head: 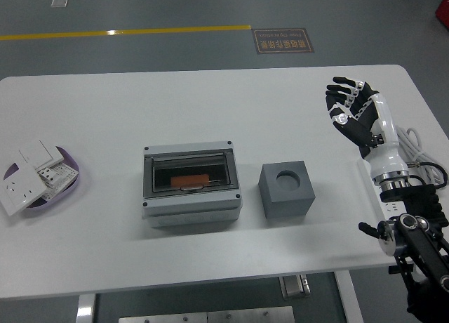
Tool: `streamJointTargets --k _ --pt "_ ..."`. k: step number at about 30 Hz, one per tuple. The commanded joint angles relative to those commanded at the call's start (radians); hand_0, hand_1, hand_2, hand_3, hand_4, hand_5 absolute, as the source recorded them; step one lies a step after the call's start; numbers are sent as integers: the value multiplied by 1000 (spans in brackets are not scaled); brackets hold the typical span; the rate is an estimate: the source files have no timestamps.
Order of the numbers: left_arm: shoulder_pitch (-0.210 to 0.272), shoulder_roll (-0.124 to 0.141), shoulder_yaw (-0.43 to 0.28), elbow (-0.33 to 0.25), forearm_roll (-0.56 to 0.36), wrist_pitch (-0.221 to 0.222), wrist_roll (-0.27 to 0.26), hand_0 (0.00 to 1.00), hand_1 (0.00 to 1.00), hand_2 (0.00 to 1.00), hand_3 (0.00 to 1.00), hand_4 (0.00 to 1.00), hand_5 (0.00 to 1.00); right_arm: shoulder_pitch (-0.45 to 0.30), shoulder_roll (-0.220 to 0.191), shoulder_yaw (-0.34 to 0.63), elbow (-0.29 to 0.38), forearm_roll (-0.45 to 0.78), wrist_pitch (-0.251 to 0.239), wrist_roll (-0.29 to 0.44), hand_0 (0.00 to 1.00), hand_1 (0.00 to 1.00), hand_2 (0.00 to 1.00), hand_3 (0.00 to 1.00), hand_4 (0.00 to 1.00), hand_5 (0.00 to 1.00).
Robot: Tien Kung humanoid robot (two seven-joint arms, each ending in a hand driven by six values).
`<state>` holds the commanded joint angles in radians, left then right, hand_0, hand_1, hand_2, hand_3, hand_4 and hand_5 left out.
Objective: Pick up the cylinder from the cube,place it in the box,flap close box
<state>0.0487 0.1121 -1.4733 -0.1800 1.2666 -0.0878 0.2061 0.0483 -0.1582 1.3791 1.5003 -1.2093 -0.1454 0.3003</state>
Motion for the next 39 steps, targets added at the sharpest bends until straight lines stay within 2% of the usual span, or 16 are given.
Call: streamJointTargets --k 12,21,39 --pt "-3 -10 18 0 -20 1 3 641 665 592 655 718 299 11 4 -23 -1 -8 2 -1 731 641 636 662 657 122" --pt "6 -3 13 0 -20 2 5 641 665 592 655 718 299 -8 -9 -17 5 9 2 4 729 641 633 660 660 128" --pt "-7 -5 8 0 -6 -1 2 641 666 592 656 719 298 -2 -4 -5 13 -7 -3 -6 728 639 633 658 658 138"
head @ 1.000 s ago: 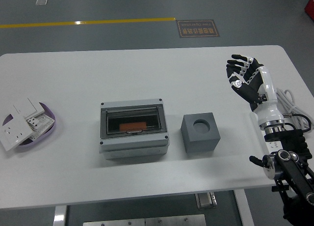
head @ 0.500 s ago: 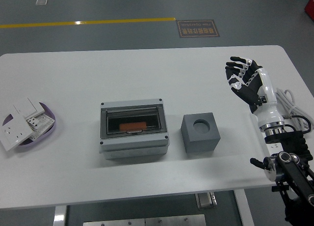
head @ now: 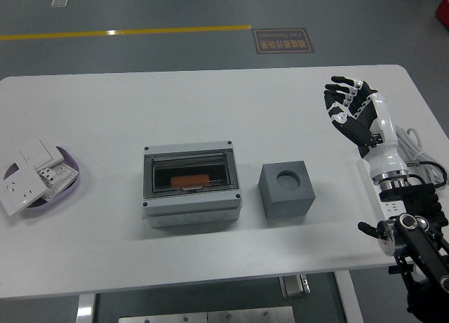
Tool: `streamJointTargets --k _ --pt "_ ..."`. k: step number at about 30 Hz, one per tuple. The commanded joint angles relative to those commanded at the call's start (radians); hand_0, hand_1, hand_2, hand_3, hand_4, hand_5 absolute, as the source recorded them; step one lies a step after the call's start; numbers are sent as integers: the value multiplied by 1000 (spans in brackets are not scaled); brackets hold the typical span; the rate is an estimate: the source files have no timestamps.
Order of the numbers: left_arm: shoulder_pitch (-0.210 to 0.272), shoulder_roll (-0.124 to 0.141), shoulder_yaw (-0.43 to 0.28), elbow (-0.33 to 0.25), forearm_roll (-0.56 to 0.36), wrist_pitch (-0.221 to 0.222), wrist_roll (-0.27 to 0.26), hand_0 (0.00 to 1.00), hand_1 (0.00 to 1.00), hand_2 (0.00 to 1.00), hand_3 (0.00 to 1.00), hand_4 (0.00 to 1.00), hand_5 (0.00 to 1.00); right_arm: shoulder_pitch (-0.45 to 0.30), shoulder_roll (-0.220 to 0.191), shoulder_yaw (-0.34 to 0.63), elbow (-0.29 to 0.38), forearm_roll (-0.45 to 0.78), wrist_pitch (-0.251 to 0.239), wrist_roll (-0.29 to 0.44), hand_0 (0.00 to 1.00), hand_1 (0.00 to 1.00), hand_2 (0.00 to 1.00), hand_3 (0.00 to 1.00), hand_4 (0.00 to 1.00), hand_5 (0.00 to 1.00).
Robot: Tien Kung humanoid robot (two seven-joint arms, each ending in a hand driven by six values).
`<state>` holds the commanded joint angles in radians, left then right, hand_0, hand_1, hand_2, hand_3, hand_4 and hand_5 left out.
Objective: Pick up the cylinder from the cube,place it in the box,flap close box
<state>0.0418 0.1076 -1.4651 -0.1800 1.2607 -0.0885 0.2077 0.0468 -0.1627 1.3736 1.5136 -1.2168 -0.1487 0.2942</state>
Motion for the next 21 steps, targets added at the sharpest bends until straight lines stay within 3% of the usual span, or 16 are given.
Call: streamJointTargets --k 21 --pt "-13 11 6 0 -6 0 -5 641 665 592 656 719 299 -1 5 26 -16 19 -3 9 726 636 630 653 660 142"
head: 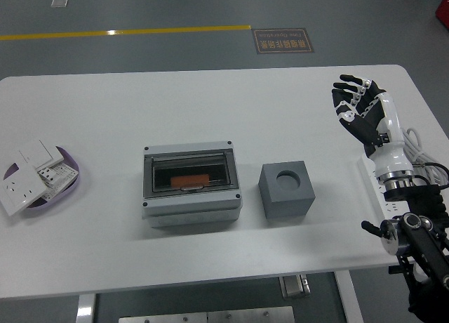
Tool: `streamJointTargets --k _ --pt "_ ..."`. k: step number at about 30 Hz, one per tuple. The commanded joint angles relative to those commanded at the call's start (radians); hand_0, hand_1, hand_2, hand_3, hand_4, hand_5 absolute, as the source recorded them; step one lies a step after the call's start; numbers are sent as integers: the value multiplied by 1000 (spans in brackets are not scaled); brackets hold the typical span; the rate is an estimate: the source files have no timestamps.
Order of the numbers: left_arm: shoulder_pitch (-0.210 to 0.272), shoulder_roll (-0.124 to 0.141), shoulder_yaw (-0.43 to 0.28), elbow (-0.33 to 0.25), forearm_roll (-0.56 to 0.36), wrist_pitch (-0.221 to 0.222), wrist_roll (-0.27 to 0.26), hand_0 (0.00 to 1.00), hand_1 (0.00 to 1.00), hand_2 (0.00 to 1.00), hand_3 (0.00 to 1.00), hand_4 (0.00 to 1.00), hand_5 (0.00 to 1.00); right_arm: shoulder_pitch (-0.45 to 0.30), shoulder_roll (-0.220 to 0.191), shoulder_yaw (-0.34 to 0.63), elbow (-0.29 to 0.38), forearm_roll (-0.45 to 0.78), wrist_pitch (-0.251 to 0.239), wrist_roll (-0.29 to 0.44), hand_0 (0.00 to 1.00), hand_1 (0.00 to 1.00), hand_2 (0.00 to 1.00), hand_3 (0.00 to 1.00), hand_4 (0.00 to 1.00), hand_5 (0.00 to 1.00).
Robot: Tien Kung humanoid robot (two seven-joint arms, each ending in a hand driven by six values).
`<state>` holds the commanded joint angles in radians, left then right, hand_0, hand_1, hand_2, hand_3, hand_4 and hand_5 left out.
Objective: Pick up the cylinder from the cube,place it in the box,flap close box
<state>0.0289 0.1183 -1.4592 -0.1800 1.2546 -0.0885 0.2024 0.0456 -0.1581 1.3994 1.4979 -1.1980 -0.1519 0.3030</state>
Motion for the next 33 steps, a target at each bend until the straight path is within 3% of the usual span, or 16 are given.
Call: streamJointTargets --k 17,33 --pt "-11 17 -38 0 42 2 18 641 665 593 657 721 298 12 -2 -12 -17 0 11 -18 726 636 631 663 657 140" --pt "-8 3 -32 0 24 5 18 642 666 593 658 722 298 -9 12 18 -7 -3 11 -16 726 635 629 654 655 144"
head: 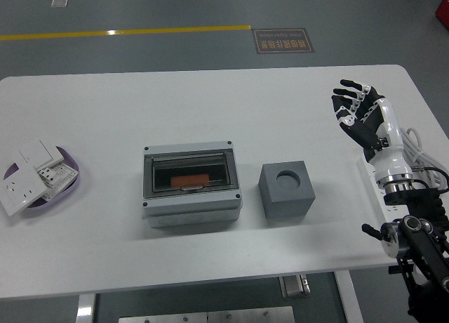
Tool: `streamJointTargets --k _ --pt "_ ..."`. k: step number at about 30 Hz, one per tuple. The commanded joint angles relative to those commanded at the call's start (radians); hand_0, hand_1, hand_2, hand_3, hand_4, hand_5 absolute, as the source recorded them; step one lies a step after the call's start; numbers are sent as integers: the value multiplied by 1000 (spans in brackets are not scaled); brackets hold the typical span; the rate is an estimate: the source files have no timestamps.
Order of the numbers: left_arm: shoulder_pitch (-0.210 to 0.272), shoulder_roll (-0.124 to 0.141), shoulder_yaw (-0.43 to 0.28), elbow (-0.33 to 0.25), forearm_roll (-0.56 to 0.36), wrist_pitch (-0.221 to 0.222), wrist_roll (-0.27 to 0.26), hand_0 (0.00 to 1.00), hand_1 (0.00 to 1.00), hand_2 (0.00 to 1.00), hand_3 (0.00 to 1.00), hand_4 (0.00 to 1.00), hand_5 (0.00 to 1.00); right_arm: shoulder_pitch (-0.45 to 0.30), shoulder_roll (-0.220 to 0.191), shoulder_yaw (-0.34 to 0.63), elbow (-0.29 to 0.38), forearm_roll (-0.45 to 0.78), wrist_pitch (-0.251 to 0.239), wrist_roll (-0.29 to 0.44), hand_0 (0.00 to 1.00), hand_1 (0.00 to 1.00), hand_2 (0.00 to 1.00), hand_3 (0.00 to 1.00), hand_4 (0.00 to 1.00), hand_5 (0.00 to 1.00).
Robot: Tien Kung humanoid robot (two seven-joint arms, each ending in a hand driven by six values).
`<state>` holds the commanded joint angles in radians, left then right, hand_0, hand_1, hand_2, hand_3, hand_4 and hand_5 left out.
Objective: Pick up the cylinder from the cube,place it in the box,flap close box
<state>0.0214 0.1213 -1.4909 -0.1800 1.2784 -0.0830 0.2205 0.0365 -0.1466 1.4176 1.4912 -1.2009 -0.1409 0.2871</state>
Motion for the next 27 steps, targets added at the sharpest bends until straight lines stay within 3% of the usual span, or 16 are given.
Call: streamJointTargets --k 16,27 --pt "7 -8 4 0 -18 3 2 642 666 593 659 723 299 4 -1 29 5 6 -5 6 727 634 627 650 656 153" --pt "-3 9 4 0 -9 1 1 642 667 593 659 724 300 17 -12 20 -3 11 -6 5 726 635 626 651 656 162"
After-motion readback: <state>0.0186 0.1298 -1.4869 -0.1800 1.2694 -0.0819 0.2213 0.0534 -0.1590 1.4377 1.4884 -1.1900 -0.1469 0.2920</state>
